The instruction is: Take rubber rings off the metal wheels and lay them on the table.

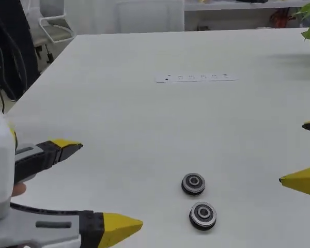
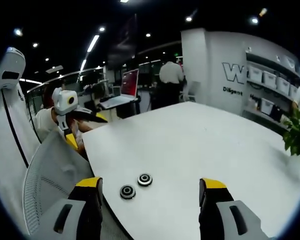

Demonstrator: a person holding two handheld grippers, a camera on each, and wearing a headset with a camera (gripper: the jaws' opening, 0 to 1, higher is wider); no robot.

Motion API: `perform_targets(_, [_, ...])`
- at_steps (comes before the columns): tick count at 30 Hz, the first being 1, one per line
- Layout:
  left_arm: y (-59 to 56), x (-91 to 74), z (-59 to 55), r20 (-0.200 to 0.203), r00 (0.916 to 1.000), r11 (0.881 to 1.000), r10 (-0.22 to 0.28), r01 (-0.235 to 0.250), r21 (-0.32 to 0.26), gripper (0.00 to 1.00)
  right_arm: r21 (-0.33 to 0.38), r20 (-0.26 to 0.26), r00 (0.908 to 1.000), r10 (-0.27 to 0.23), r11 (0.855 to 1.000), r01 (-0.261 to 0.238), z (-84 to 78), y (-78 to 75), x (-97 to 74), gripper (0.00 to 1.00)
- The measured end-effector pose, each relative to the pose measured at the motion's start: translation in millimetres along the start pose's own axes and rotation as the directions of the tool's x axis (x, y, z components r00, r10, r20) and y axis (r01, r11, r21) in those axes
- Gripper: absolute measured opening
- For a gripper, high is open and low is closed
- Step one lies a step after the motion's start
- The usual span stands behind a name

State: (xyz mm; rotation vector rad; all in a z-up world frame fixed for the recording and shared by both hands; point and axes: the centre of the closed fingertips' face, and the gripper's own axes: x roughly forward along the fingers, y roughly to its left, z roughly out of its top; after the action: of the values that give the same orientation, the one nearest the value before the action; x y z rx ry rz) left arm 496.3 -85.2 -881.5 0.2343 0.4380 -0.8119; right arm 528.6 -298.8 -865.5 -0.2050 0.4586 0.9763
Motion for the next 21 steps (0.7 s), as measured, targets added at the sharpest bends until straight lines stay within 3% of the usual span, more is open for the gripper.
perform_targets(7, [6.5,6.2,23.1,0.017,0.9998,0.997,-0.01,0.009,0.076,0.96,-0.064,0.015,0.9986,0.05,0.997,-0.049,17.2,0.2,16.1,0.75])
perform_targets(13, [7.9,20.2,44.9,0.038,0.9985,0.988,-0.039,0.033,0.154,0.96,-0.107,0.048,0.9922,0.115,0.988,-0.109,31.0,4.2,38.7,0.71])
perform_targets(17, [4.3,33.1,53.3,0.049,0.9958,0.98,-0.077,0.067,0.187,0.94,-0.134,0.027,0.9858,0.166,0.978,-0.161,25.7,11.7,53.9,0.66])
perform_targets(21, [-11.7,48.9,53.7,0.023,0.9854,0.961,-0.168,0.159,0.225,0.89,-0.165,-0.031,0.9826,0.183,0.969,-0.186,8.2,15.2,69.2,0.62])
